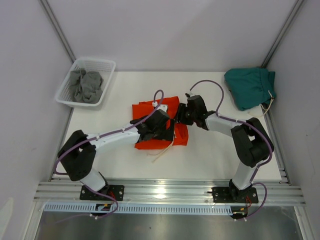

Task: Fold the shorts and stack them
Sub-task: Fold the shorts

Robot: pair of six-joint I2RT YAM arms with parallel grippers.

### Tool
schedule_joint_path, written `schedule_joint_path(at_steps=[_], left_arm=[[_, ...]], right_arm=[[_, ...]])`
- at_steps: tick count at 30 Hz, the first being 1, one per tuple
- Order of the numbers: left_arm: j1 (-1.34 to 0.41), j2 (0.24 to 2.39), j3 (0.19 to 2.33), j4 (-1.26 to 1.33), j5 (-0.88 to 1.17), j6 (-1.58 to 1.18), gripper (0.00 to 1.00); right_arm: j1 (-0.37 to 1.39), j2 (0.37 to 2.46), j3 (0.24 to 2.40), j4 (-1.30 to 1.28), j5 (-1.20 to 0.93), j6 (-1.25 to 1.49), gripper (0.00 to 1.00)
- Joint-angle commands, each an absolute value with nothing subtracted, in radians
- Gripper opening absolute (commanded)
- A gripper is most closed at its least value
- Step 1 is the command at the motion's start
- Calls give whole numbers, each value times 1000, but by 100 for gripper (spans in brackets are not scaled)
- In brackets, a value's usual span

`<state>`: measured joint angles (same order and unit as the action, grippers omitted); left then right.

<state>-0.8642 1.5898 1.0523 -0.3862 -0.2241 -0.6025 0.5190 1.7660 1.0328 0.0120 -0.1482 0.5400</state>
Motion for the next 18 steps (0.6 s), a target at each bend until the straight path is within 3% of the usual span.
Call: schedule_joint_path(at_steps=[1, 4, 5, 6, 18], left_arm=[[-856, 1509, 1020, -342, -223, -626, 99], [-853, 1503, 1020, -357, -216, -624, 99], [-853, 1499, 1019, -362, -216, -624, 99], [-853, 1477, 1009, -367, -215, -626, 99], [-831, 1273, 993, -468, -247, -612, 99]], right_arm=[[519, 1805, 1066, 74, -227, 508, 51], [518, 1839, 1071, 104, -256, 520, 23], [518, 1841, 1075, 112, -259, 522, 9], [514, 1836, 1078, 117, -268, 523, 3], [511, 1695, 1149, 124, -300, 402, 0]])
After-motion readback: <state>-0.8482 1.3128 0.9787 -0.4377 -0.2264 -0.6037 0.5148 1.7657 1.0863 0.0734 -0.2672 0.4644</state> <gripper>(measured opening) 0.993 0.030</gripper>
